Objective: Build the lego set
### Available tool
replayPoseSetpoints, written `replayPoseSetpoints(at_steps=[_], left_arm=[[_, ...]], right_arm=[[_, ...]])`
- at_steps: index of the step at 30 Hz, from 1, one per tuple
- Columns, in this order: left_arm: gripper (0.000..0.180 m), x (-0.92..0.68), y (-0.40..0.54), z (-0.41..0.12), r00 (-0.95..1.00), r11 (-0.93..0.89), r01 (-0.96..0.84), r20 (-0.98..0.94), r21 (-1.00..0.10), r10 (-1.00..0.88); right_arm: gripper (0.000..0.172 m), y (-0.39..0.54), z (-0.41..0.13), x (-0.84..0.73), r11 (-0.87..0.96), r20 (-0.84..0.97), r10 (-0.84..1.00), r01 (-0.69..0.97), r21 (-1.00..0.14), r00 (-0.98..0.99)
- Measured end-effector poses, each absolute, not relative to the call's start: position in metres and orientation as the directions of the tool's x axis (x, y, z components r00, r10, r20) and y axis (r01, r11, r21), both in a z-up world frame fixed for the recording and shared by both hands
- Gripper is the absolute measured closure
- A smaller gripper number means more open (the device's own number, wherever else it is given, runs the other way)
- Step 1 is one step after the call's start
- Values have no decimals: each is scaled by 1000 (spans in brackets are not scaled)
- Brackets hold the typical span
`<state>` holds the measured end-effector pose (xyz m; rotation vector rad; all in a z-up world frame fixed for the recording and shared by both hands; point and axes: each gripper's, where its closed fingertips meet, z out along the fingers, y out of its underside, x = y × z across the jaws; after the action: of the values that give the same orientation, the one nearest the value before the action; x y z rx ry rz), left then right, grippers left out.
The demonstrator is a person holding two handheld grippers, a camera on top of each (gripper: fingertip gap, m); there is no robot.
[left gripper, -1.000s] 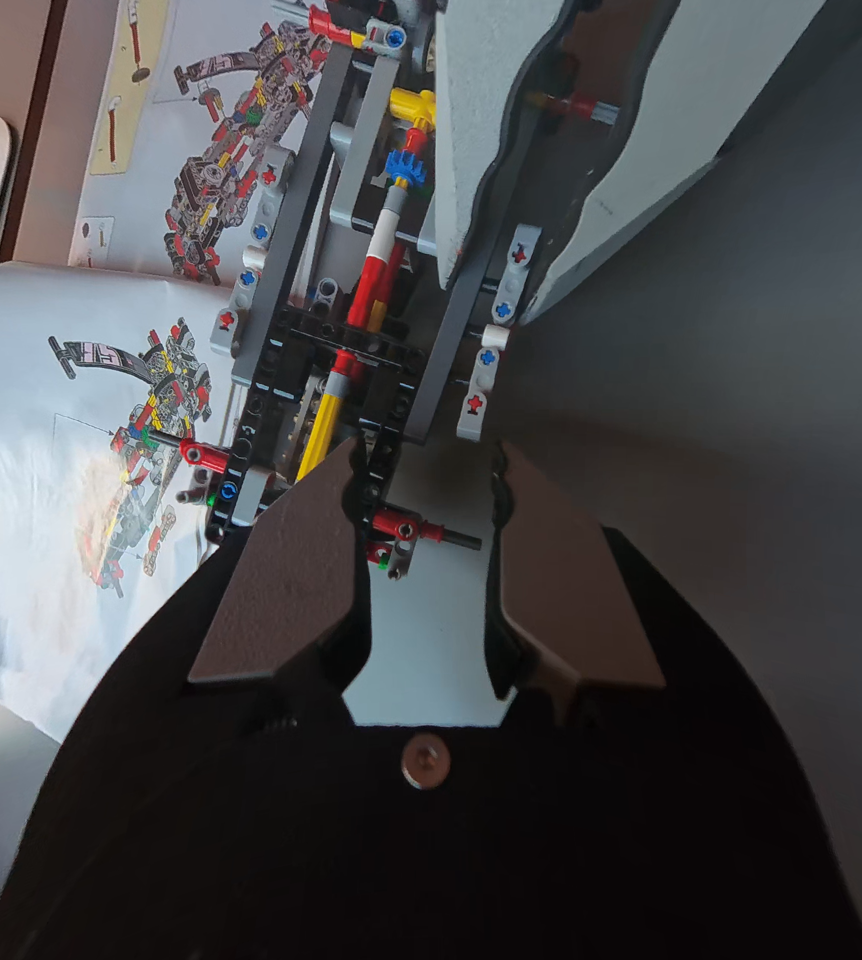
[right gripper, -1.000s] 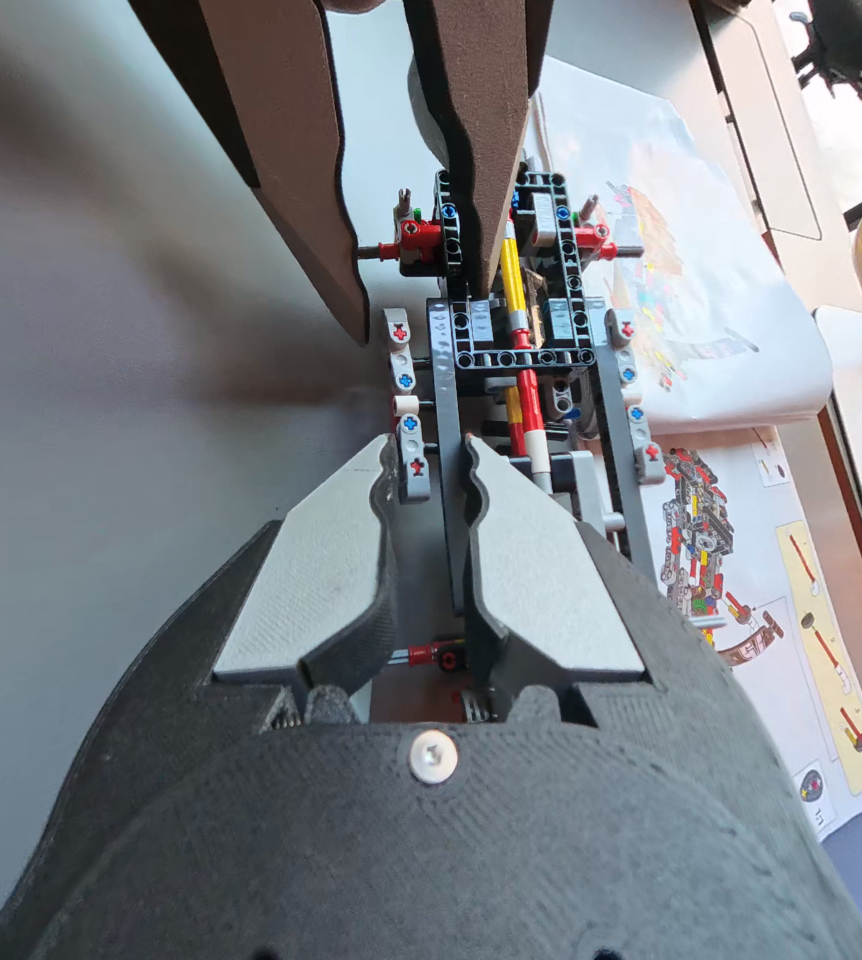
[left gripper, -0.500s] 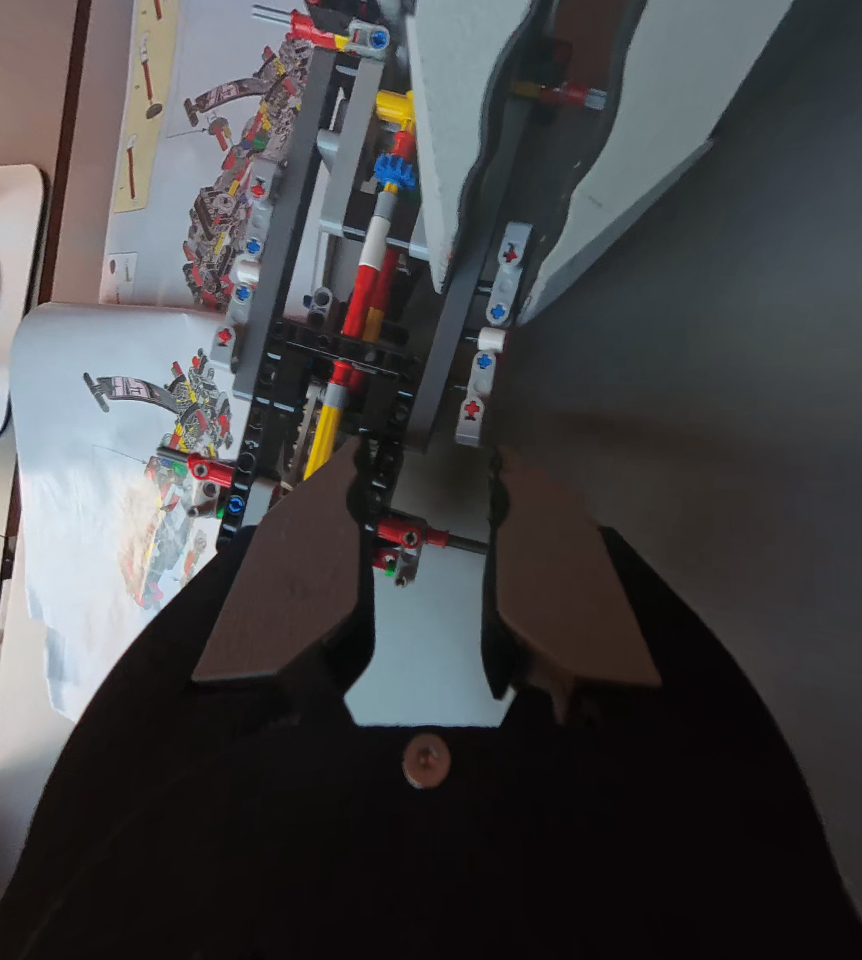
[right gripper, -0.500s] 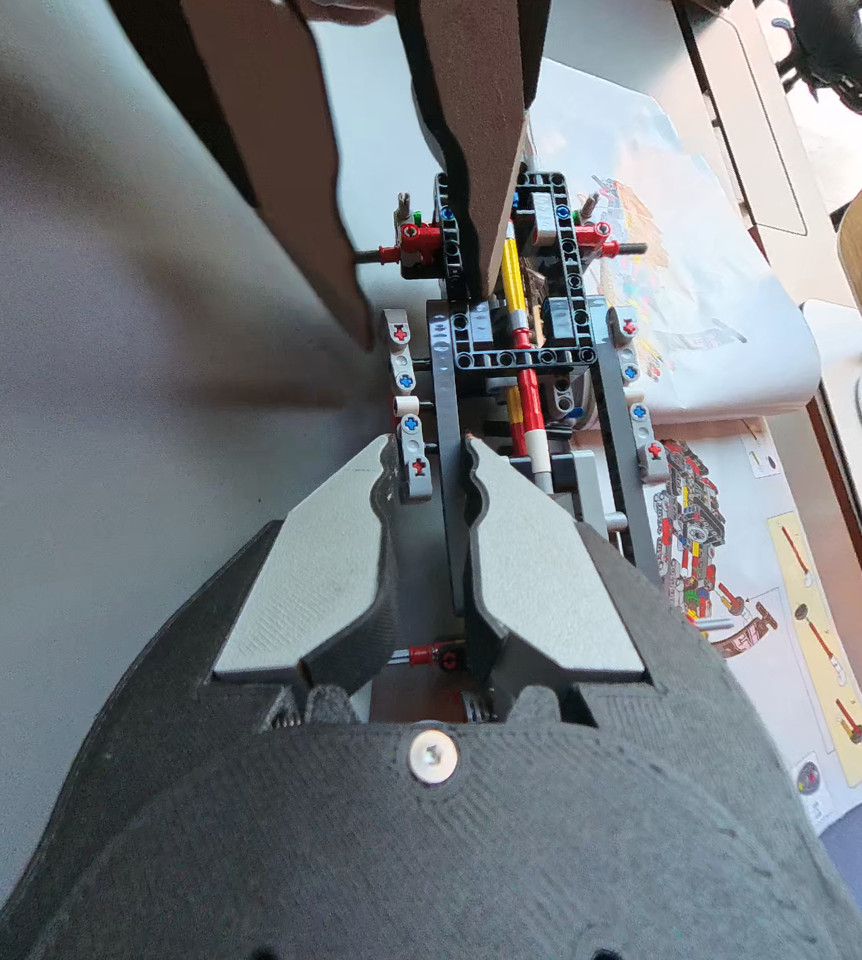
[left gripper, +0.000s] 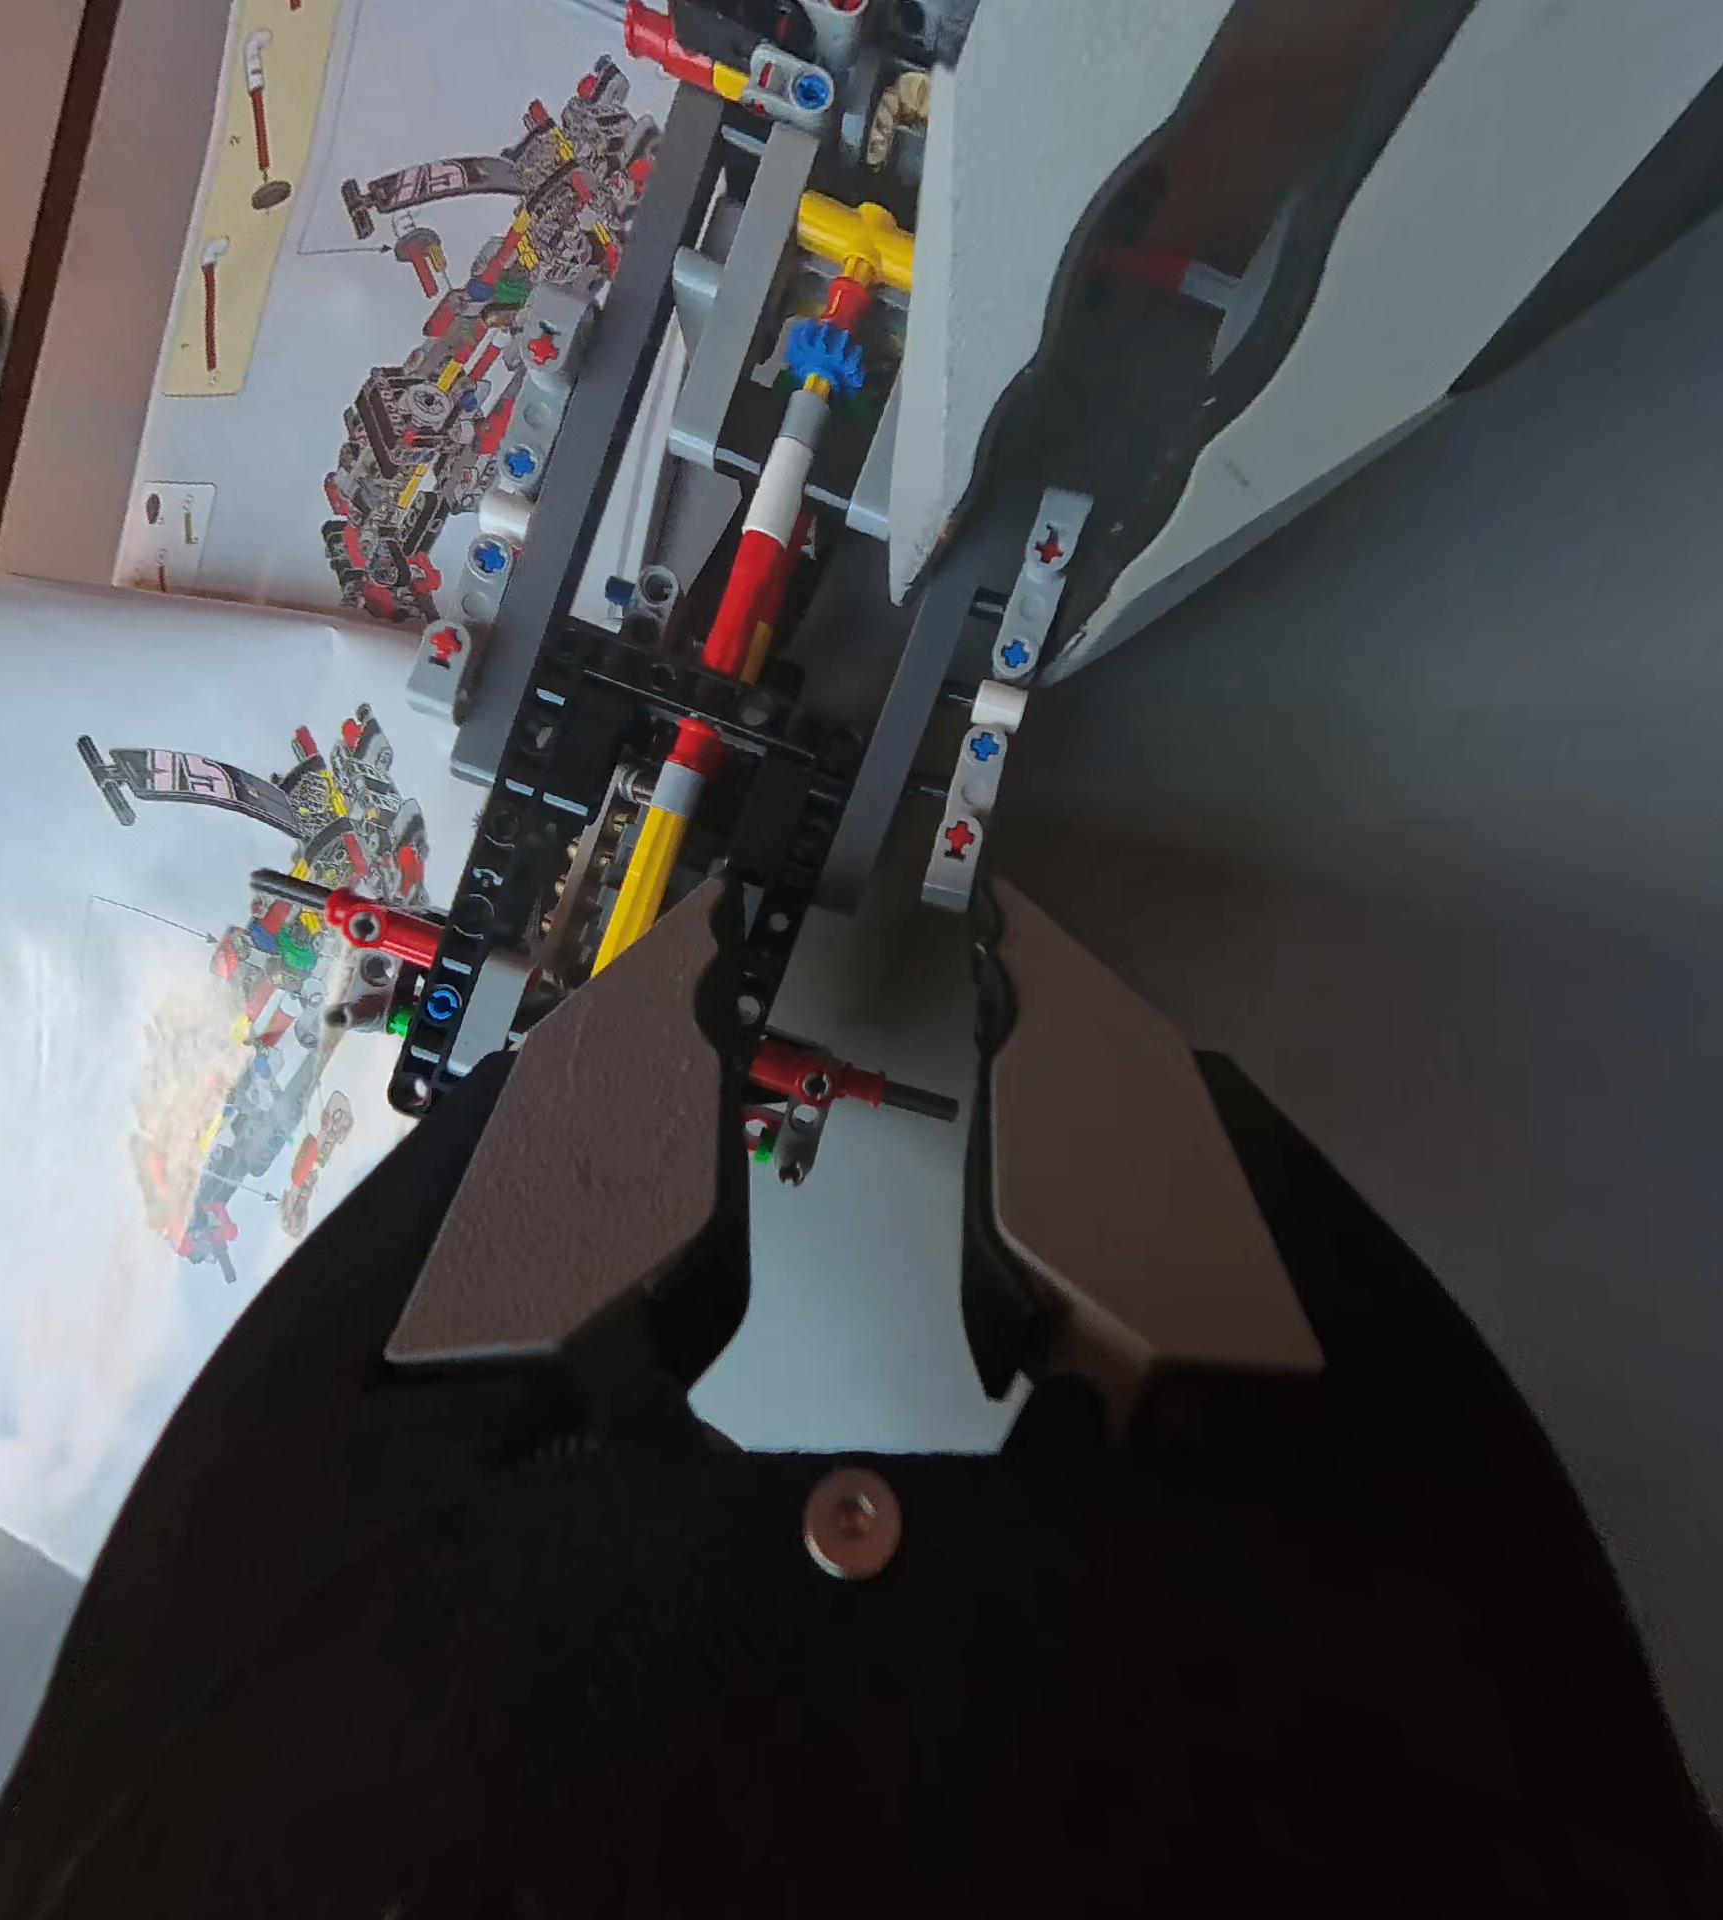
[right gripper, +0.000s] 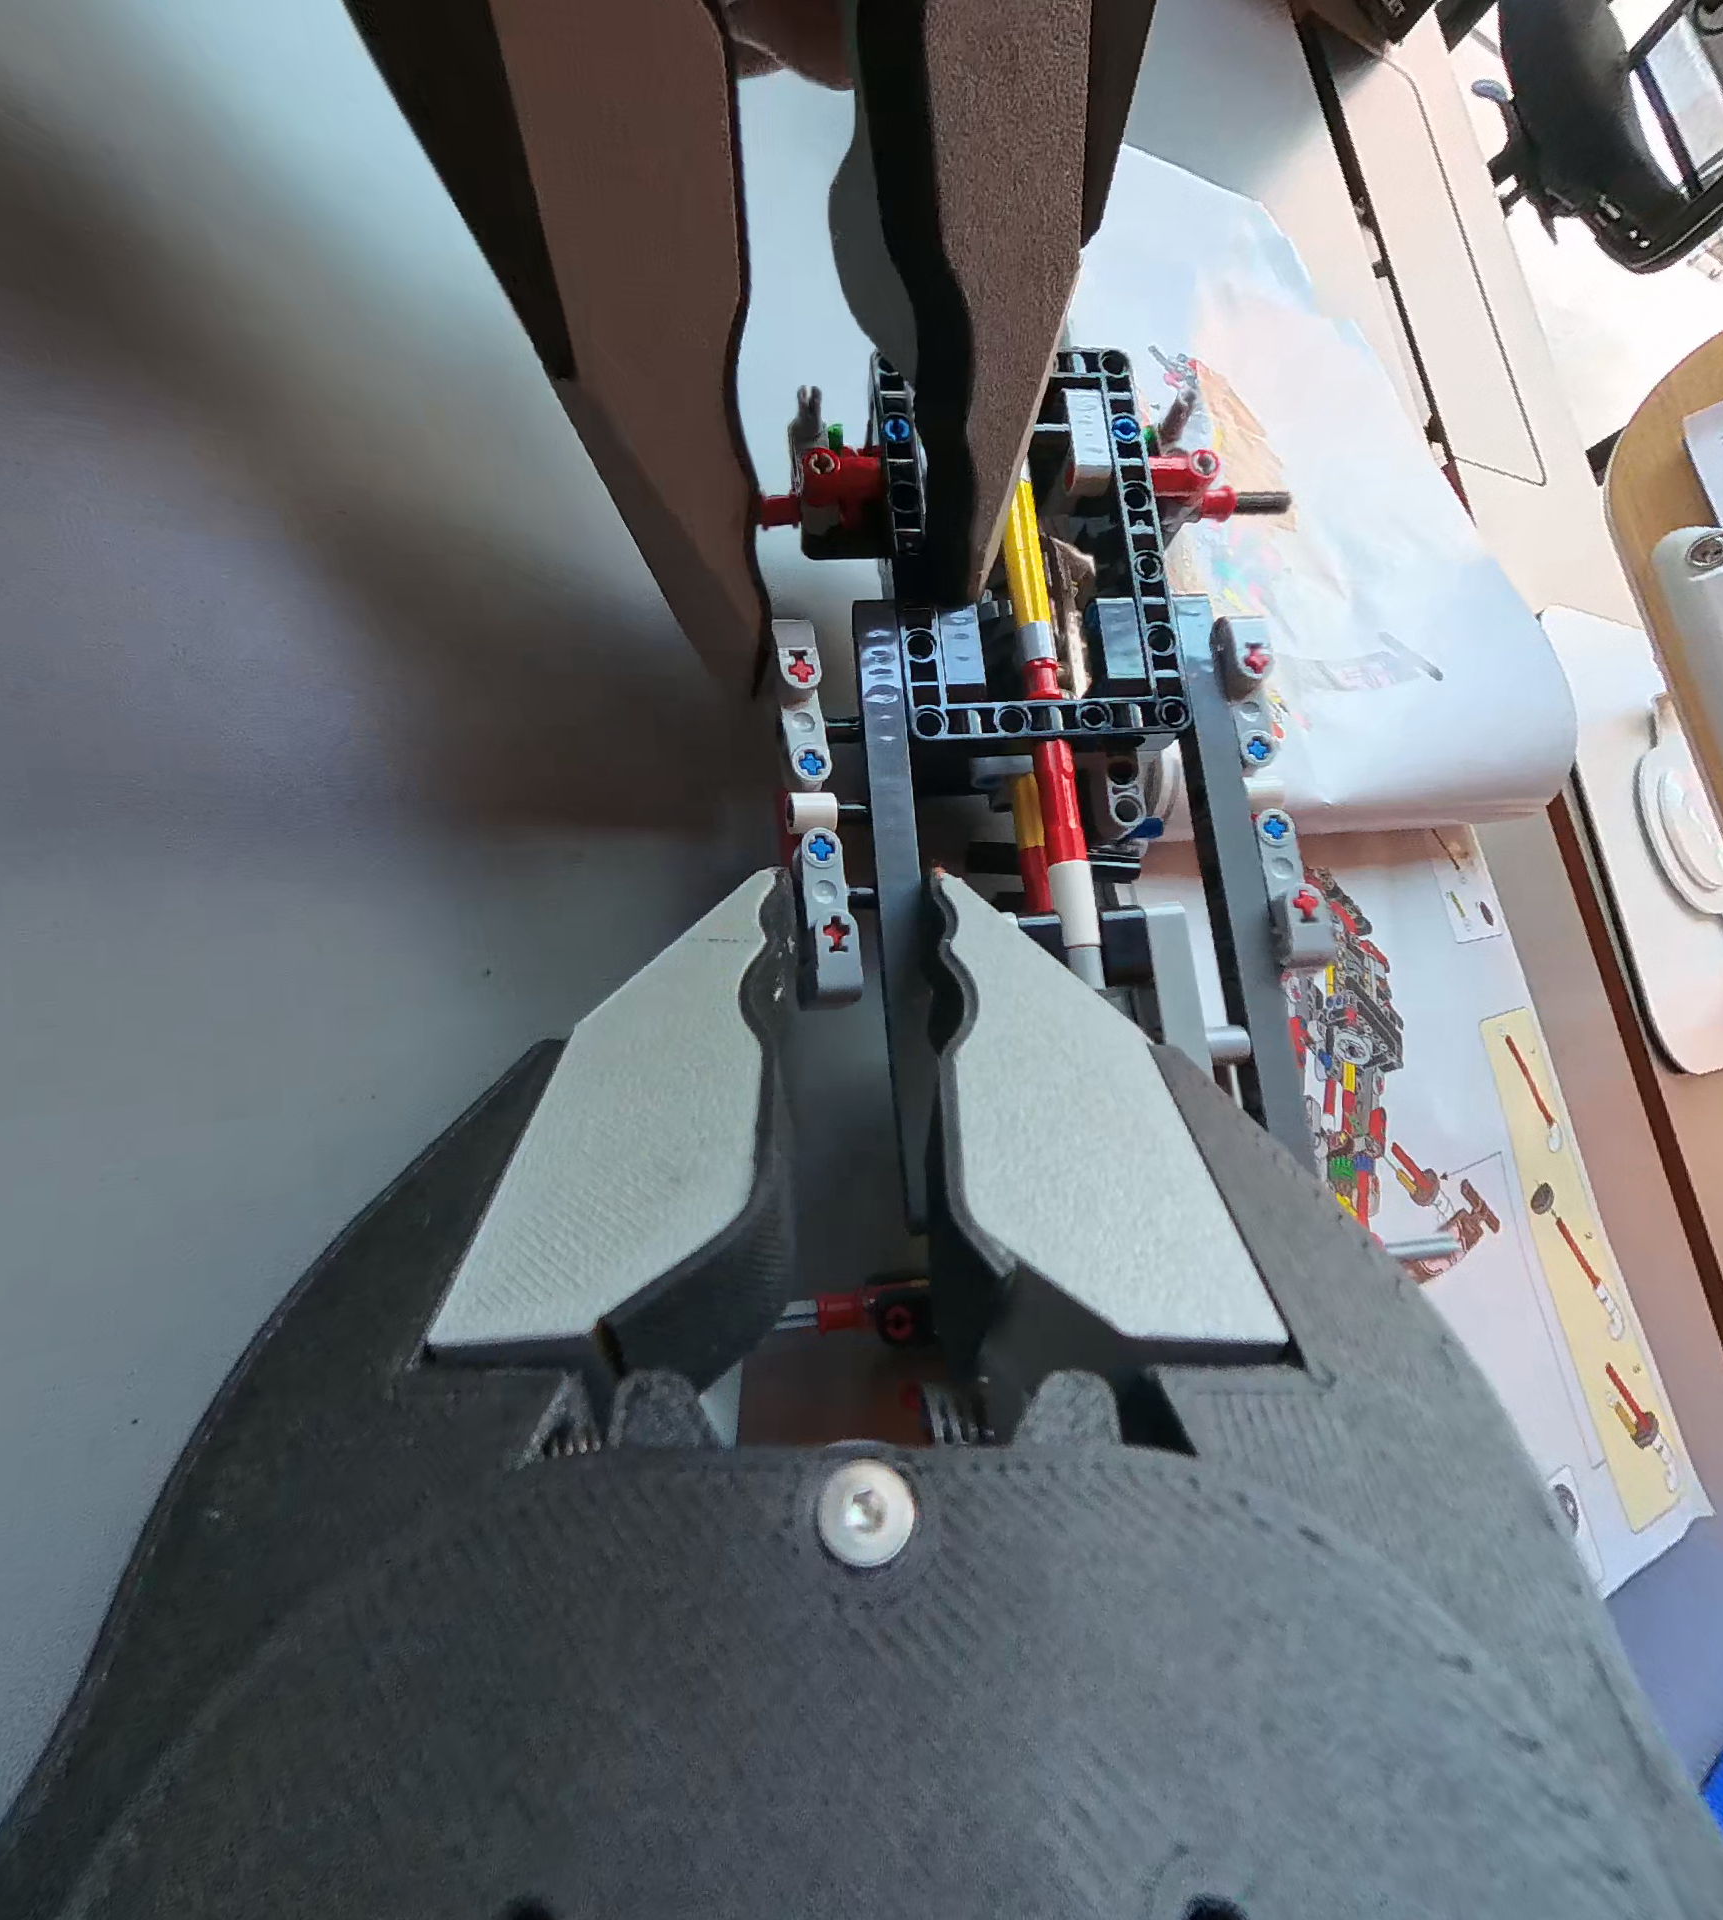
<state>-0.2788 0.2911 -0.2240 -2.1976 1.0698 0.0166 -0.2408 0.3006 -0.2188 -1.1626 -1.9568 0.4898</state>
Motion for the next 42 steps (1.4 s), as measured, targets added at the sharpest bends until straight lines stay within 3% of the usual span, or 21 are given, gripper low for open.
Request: replayPoseSetpoints(at_steps=[3, 6, 19, 22, 27, 31, 33, 39, 42], left_arm=[[140, -279, 294, -225, 653, -416, -713, -319, -564, -687], [151, -282, 297, -224, 636, -391, -736, -368, -553, -678], [144, -281, 304, -227, 633, -363, -750, -438, -554, -639], [152, -283, 306, -224, 649, -373, -745, -470, -554, -598], [136, -276, 296, -228, 605, -318, -787, -560, -528, -566], [136, -276, 298, -227, 640, -330, -742, -471, -583, -607], [146, -276, 299, -224, 666, -373, -710, -399, -597, -631], [162, -266, 265, -219, 640, -441, -726, -283, -528, -714], [154, -258, 248, -205, 663, -409, -690, -294, -597, -688]], right_arm=[[150, 302, -219, -240, 502, 433, 862, 555, -663, -263], [148, 303, -219, -241, 504, 435, 862, 547, -669, -262], [148, 312, -220, -240, 479, 386, 878, 555, -681, -284], [147, 315, -219, -241, 495, 421, 867, 537, -683, -264], [147, 312, -221, -237, 525, 447, 850, 524, -671, -279], [148, 312, -219, -238, 508, 432, 860, 528, -681, -271], [148, 311, -218, -237, 487, 404, 873, 535, -691, -272], [147, 284, -215, -224, 401, 259, 911, 539, -741, -321], [147, 276, -217, -218, 444, 335, 895, 519, -731, -294]])
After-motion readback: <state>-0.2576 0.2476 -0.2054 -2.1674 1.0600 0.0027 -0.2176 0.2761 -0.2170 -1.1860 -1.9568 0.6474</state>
